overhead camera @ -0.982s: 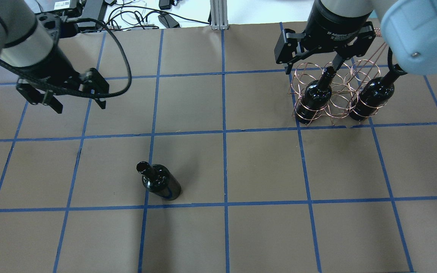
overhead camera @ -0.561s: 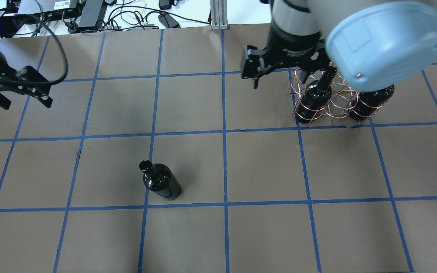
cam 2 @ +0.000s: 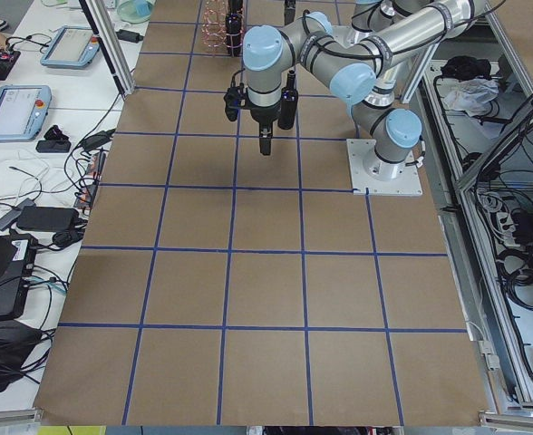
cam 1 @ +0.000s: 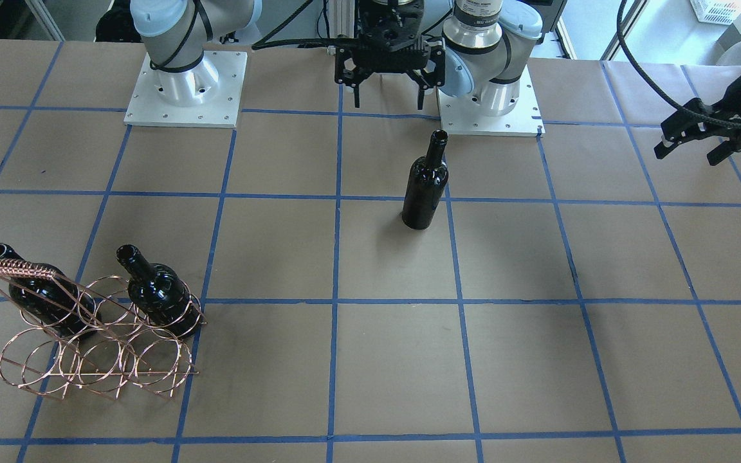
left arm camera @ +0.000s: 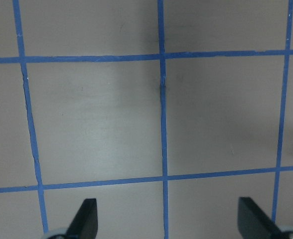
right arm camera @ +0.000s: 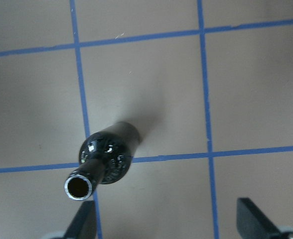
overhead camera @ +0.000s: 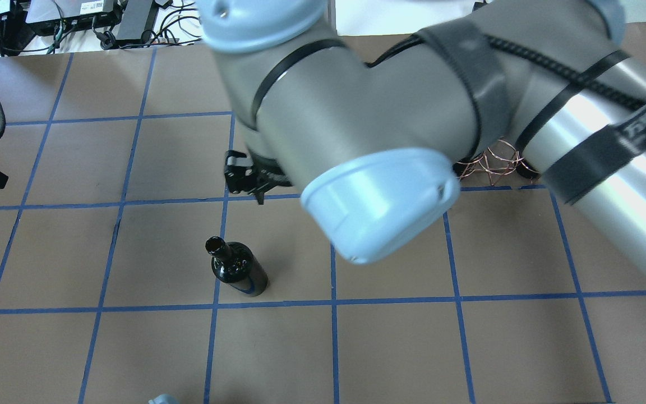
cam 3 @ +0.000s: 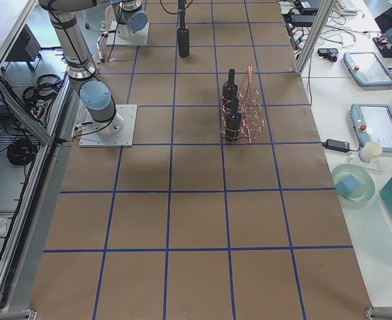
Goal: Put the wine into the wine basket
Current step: 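Reach the right gripper to the standing bottle and grasp its neck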
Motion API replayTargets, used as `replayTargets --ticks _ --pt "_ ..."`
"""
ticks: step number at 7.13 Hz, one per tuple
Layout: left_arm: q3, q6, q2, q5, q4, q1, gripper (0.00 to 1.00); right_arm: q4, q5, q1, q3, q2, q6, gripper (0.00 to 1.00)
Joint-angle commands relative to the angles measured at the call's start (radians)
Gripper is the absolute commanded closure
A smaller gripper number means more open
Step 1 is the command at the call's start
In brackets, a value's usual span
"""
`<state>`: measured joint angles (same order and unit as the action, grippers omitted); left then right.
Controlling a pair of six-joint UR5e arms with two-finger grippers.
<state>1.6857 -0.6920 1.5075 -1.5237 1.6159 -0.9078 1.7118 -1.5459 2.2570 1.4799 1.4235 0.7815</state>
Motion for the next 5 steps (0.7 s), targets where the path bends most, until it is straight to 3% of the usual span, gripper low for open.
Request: replayTargets --ticks 1,5 --pt "0.006 -0.023 0.0 0.0 -0.004 0.013 0.0 0.063 0.01 0.09 0.0 -0.086 0.114 0.0" --pt "0.008 -0.027 0.003 -0.012 -0.039 0.012 0.0 0.132 0.006 0.09 -0.001 -0.182 0.119 0.0"
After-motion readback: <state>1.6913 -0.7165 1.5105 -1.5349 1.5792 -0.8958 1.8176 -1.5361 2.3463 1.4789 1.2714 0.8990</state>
